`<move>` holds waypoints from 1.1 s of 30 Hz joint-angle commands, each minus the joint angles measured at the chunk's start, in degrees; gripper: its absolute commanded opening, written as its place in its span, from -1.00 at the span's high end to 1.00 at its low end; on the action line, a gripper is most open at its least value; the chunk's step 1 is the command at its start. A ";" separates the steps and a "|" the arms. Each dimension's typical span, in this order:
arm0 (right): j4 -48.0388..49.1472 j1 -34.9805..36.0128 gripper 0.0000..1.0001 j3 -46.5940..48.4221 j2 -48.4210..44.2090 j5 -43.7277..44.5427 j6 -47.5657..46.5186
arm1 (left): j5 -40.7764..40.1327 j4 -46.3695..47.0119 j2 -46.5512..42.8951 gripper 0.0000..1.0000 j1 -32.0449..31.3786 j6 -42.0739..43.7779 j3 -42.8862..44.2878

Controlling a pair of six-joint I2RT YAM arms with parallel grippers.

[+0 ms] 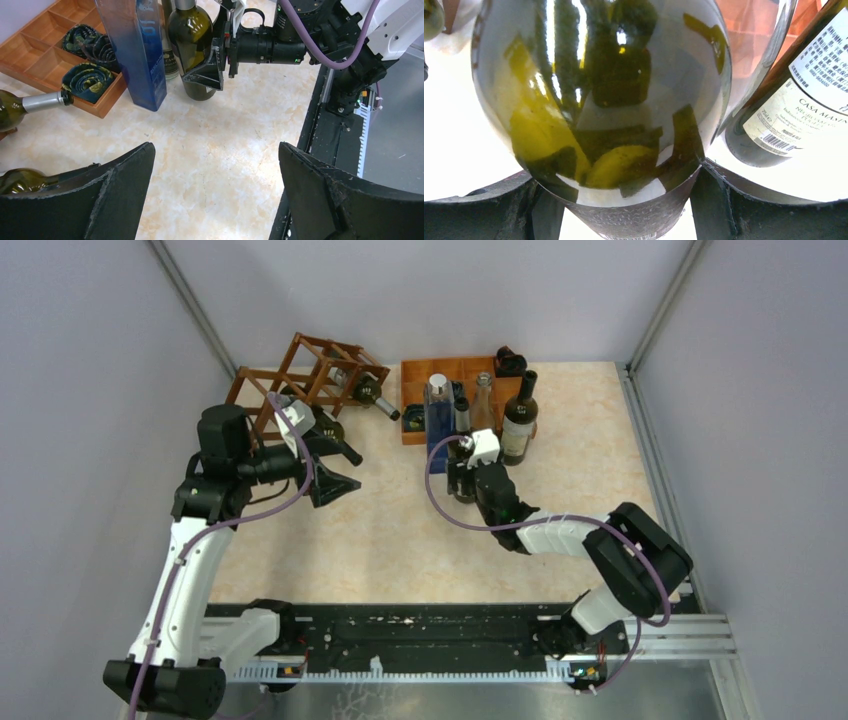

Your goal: Take the wine bottle off the wine rack

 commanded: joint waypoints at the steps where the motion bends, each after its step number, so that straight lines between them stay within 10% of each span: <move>1: 14.74 -0.42 1.00 1.19 0.65 2.35 0.88 | 0.02 -0.29 -1.25 -0.97 -0.18 1.40 1.05; 21: 18.73 -0.36 1.00 -0.59 5.33 1.11 -0.09 | -0.57 -1.26 -1.09 -0.98 -0.18 2.52 1.27; 29: 15.92 -0.38 -0.12 -1.15 3.18 0.79 0.64 | -1.34 -3.10 -0.24 -0.97 -0.18 4.34 2.33; 33: 12.64 -0.34 -0.37 -1.00 0.93 0.86 1.20 | -1.67 -3.51 0.17 -0.97 -0.16 5.18 2.61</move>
